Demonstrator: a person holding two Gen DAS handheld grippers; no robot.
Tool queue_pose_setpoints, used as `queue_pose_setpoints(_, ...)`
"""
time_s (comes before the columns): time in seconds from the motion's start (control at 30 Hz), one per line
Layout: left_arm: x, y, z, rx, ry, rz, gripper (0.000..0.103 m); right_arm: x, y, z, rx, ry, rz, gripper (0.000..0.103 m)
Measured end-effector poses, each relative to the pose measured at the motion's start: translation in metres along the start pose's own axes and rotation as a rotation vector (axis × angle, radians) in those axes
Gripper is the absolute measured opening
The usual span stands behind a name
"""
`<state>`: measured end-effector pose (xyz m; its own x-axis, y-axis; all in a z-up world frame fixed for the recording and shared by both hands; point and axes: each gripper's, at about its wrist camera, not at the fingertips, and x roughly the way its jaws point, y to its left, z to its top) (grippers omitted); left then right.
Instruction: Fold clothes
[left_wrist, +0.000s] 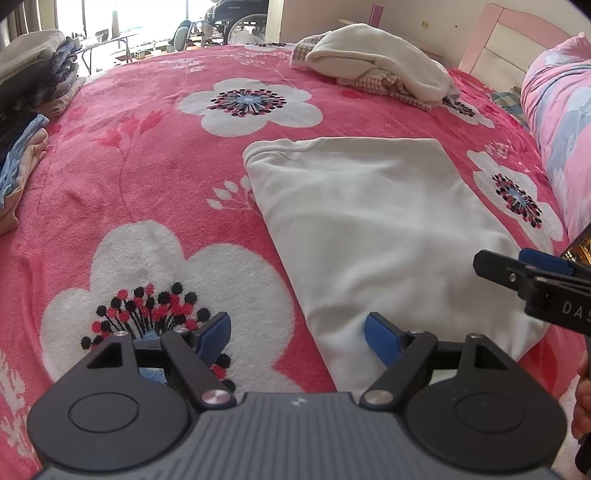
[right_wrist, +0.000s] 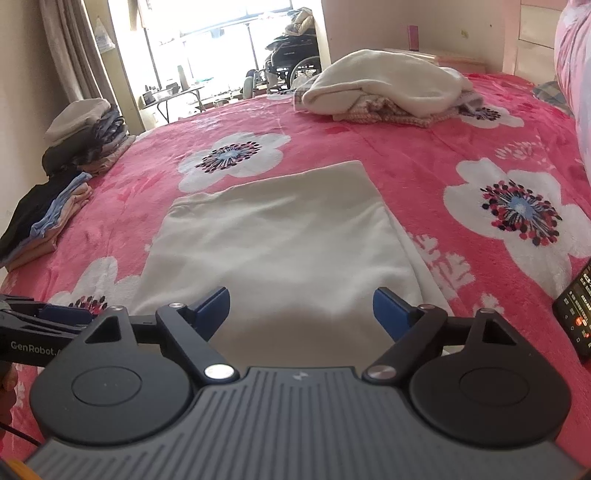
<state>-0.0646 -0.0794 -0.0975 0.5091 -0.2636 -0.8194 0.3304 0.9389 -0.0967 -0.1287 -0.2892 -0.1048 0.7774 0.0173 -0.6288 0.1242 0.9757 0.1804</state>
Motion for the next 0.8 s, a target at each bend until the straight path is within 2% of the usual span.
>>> queue_pose_setpoints(0.4,-0.002,0.0,0.0,0.006,-0.017,-0.002,0.08,0.0,0.003,-0.002,-0.01,0.002,-0.011,0.08)
queue_pose_setpoints(0.5,-0.005,-0.002,0.001,0.043,-0.052,0.002,0.074,-0.005,0.002,-0.001,-0.007,-0.013,-0.012,0.073)
queue_pose_setpoints(0.57,-0.006,-0.003,0.004,0.072,-0.081,-0.001,0.066,-0.01,0.002,0.002,-0.002,-0.023,-0.002,0.065)
queue_pose_setpoints(0.7,-0.004,0.002,0.007,0.099,-0.139,-0.061,0.055,-0.009,0.012,0.007,-0.079,-0.004,0.037,0.054)
queue_pose_setpoints(0.8,0.007,0.005,0.009,0.109,-0.132,-0.11,0.046,0.0,0.026,0.008,-0.153,0.019,0.095,0.05)
